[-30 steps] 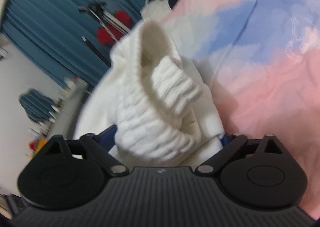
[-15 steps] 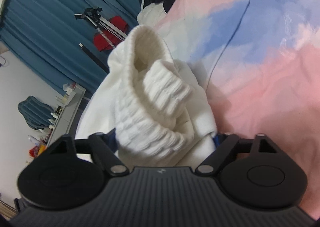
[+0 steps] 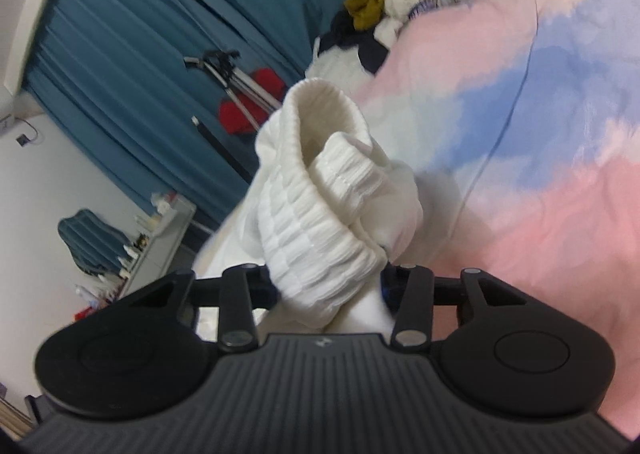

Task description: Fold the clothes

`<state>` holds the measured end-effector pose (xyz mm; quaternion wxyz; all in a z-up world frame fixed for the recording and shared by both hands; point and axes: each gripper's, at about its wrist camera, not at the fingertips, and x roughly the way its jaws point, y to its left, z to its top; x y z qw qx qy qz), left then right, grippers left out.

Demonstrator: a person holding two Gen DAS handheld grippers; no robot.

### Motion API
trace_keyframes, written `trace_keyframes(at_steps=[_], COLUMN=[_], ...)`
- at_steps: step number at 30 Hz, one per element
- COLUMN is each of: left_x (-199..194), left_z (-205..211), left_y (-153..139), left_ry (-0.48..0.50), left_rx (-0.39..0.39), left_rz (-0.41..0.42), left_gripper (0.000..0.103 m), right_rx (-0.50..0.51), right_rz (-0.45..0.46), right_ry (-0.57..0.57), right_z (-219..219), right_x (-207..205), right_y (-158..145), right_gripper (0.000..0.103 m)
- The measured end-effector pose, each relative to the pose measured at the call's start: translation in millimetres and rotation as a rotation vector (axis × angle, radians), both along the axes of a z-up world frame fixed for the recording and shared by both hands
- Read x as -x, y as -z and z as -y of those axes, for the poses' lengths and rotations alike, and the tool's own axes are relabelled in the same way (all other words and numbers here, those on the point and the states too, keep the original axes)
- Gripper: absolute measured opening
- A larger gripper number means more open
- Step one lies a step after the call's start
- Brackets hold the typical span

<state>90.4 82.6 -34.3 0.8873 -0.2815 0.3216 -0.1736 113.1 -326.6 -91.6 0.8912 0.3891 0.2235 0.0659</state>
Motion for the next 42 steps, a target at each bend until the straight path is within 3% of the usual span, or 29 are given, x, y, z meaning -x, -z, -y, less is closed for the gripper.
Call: trace_keyframes(at_steps=[7,13,17,21,25,27,30,34,38,40,42], left_x=[-16.2,-79.2,-133.7,-189.5,-239.1,-251.4,-262.4,-249.9,-244.9,-234.3,-217.7], left_z=[55.4,159.1,242.2,312.3,364.6,375.0,373.9,339.3,325.9,322.2,317.4], left_y=[-57.2,-94.7,-87.2,-60.1,-18.7,3.6,36.7,71.8,83.4,73.6,58.5], left_ry=[0.071,0.190,0.263,0.309,0.349,0.367,0.404,0.424,0.427,0.434,0.433], left_rx=[0.014,-0.001,-0.036,-0.032,-0.069,-0.100,-0.112,-0.101,-0.145,-0.191,-0.242], left_rz=[0.072,0.173,0.239,0.231,0.192,0.185,0.165,0.100,0.070,0.084,0.101], left_gripper=[0.033,0.034,0.034,0.033,0.033,0.033,0.035,0.039,0.044,0.052,0.053], right_rx=[-0.019,-0.044,-0.042,-0.012,0.031,0.016,0.020,0.076,-0.011,-0.053,-0.068], right_rz=[0.088,0.154,0.195,0.211,0.215,0.186,0.075,-0.057,-0.085,-0.109,-0.148], right_ry=[0.086,0.218,0.305,0.385,0.451,0.474,0.471,0.424,0.423,0.425,0.436], right_z=[35.5,104.9,156.4,203.2,232.9,242.5,242.9,227.3,236.7,236.9,237.7], right_x=[15.5,9.7,-10.1,-40.7,-66.4,-75.5,-79.0,-73.8,-72.5,-69.8,-62.4], right_y=[-47.9,-81.9,-81.9,-62.8,-24.2,4.7,45.7,82.9,85.2,83.4,75.3], right_gripper=[0.044,0.044,0.044,0.044,0.044,0.044,0.044,0.048,0.058,0.061,0.065])
